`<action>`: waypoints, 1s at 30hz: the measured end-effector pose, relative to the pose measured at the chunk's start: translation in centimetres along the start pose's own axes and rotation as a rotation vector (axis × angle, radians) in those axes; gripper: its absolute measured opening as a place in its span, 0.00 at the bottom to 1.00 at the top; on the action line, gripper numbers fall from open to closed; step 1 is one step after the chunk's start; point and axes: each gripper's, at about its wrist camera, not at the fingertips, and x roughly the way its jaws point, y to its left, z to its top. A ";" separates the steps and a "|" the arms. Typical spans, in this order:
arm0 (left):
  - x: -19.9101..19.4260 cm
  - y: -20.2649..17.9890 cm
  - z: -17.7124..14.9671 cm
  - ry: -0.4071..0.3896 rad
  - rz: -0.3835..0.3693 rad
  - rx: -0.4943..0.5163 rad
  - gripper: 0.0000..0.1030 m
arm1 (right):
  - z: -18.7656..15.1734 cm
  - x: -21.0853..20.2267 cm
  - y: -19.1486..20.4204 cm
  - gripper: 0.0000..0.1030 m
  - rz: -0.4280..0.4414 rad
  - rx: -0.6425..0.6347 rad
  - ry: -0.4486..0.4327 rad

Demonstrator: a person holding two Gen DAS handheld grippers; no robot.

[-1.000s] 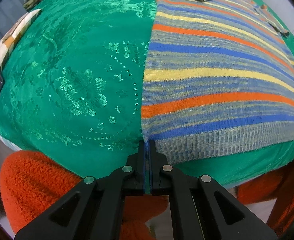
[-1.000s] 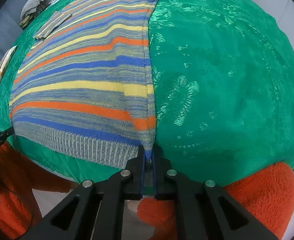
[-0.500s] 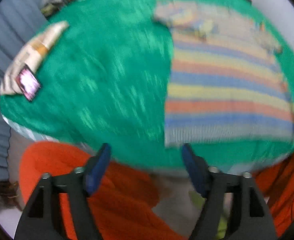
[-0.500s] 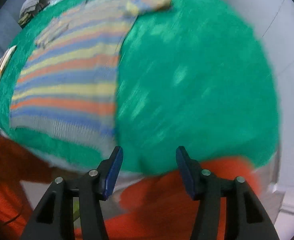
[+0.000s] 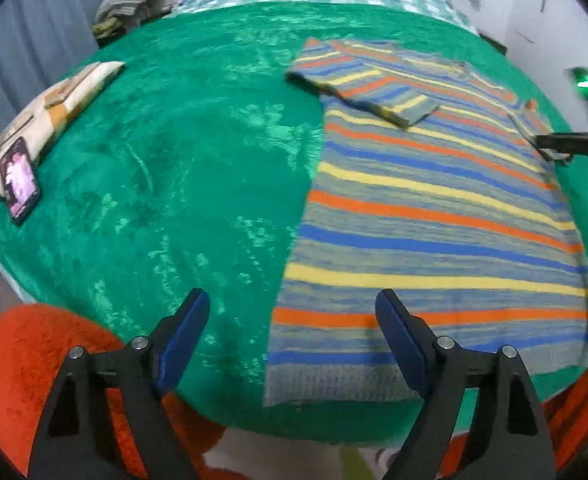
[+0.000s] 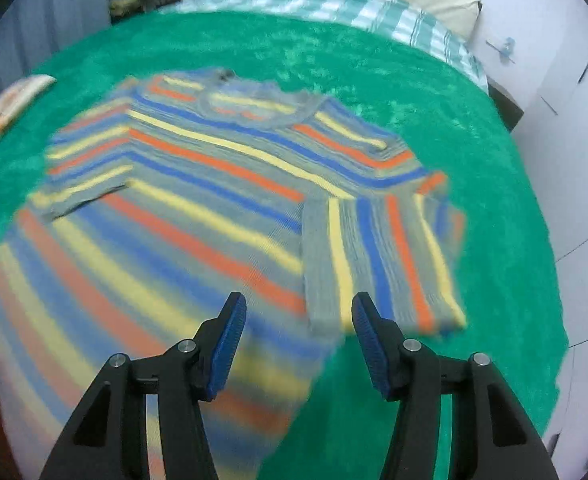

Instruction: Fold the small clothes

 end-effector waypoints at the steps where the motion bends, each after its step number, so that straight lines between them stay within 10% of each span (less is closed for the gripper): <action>1: -0.2 -0.1 0.1 -0.024 0.015 0.014 0.84 | 0.3 1.2 -0.4 0.53 -0.011 0.012 0.026; 2: -0.8 0.0 0.2 -0.037 0.031 0.025 0.85 | 0.4 2.4 -1.1 0.49 -0.005 0.042 0.062; 4: -0.9 0.3 0.3 -0.042 0.056 0.031 0.85 | 0.6 1.9 -3.8 0.08 0.008 0.154 0.056; 14: 0.5 1.2 0.5 0.028 -0.007 -0.059 0.85 | -12.0 -6.0 -27.6 0.05 0.025 0.860 -0.085; 30: 0.8 -0.8 -0.7 0.029 0.075 0.074 0.85 | -16.5 -0.9 -24.3 0.04 -0.101 0.856 -0.017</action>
